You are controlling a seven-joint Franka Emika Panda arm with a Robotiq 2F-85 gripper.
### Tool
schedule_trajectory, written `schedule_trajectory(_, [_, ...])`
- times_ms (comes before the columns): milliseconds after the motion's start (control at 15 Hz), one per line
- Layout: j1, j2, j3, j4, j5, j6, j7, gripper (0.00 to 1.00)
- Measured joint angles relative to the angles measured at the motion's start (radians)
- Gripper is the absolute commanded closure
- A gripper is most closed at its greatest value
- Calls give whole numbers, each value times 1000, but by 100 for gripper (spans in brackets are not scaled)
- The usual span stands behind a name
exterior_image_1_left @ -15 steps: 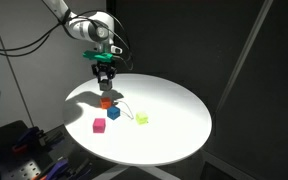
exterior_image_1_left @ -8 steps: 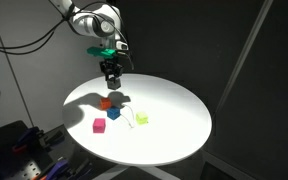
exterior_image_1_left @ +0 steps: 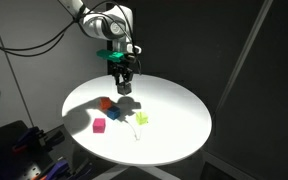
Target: Place the gray block between the blue and the green blocks
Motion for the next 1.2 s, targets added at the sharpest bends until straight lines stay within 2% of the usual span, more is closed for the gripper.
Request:
schedule_trajectory(400, [-29, 64, -7, 44, 0, 0, -5, 68])
schedule_trajectory(1200, [-36, 235, -7, 134, 0, 15, -43, 68])
